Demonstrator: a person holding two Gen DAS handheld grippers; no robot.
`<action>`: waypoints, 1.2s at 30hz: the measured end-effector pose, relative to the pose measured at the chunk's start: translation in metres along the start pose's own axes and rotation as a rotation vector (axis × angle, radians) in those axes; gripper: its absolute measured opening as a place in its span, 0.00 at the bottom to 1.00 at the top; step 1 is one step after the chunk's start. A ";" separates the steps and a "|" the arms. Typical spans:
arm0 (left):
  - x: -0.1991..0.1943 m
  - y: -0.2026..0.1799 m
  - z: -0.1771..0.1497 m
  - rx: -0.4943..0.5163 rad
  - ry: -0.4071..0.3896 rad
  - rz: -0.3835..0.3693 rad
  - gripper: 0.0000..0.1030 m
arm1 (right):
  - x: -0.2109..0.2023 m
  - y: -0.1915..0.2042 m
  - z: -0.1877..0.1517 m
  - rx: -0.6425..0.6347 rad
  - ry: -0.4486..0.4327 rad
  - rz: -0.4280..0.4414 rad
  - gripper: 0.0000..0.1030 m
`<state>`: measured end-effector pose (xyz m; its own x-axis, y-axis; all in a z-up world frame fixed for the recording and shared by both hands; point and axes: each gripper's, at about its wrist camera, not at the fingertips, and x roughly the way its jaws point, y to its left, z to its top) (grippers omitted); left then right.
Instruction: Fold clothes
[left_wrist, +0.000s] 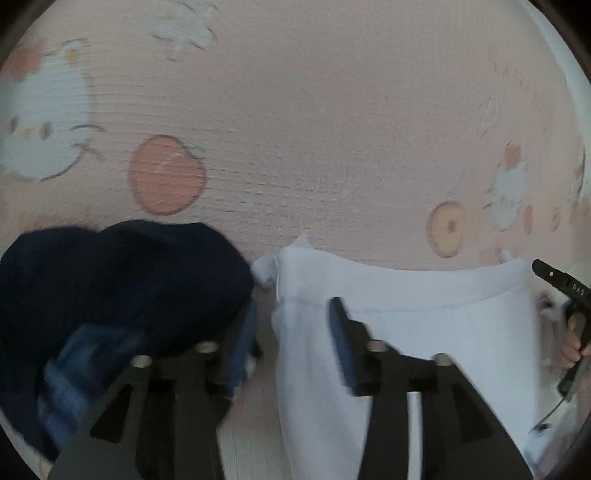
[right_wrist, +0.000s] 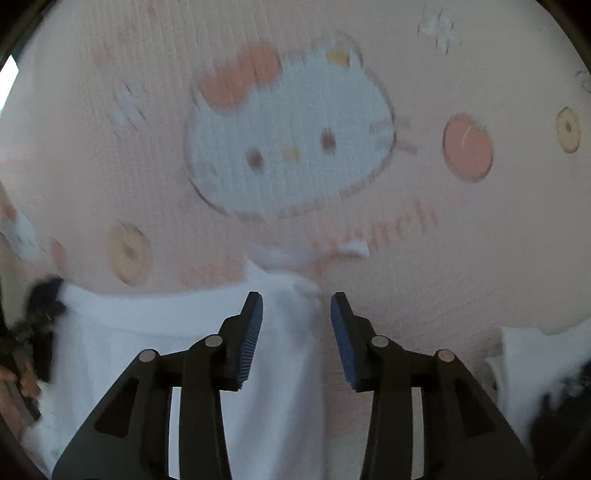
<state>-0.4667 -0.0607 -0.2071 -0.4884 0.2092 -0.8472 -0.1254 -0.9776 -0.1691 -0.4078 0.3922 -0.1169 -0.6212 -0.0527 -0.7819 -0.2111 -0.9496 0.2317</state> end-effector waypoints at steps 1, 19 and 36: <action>-0.012 -0.004 -0.005 0.003 0.002 0.023 0.47 | -0.016 0.005 0.002 -0.001 -0.026 0.007 0.41; -0.156 -0.115 -0.289 0.081 0.264 -0.147 0.47 | -0.138 0.043 -0.268 -0.171 0.357 -0.030 0.44; -0.204 -0.017 -0.345 -0.316 0.177 0.052 0.47 | -0.214 0.021 -0.335 -0.203 0.260 -0.054 0.48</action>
<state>-0.0673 -0.0944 -0.2054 -0.3268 0.1785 -0.9281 0.1821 -0.9517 -0.2471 -0.0263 0.2803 -0.1389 -0.3940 -0.0524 -0.9176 -0.0675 -0.9940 0.0857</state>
